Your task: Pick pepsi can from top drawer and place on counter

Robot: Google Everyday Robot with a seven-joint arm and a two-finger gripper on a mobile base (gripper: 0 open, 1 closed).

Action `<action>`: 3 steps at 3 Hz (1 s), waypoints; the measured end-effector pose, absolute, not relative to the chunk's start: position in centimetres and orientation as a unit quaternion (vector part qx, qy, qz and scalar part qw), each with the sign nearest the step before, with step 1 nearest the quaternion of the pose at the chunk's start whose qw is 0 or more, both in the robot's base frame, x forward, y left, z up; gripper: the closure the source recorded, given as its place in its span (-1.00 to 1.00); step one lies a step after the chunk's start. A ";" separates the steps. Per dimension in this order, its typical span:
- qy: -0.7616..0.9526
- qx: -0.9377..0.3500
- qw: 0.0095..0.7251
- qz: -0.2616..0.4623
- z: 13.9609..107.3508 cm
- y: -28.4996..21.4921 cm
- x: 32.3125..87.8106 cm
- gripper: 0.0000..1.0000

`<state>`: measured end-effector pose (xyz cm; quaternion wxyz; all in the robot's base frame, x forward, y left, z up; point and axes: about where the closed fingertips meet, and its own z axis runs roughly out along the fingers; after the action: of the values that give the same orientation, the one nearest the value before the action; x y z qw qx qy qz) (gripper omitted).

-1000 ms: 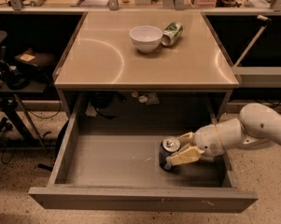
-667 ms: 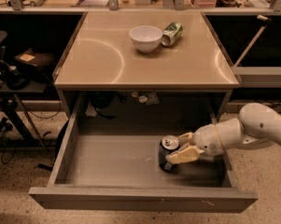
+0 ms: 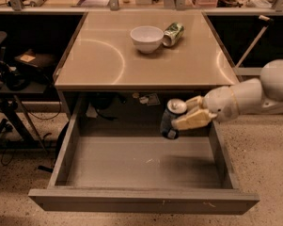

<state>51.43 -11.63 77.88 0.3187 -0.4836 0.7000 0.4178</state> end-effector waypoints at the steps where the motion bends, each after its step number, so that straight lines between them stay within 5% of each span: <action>1: 0.678 -0.498 0.363 0.400 88.3 -12.7 53.0 1.00; 3: 0.655 -0.510 0.423 0.363 99.6 -14.0 55.5 1.00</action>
Offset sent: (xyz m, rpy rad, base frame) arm 0.0693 -0.0424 0.3335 0.0607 -0.3783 -0.0803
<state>55.54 -13.96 99.60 0.4227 -0.5104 0.6551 0.3629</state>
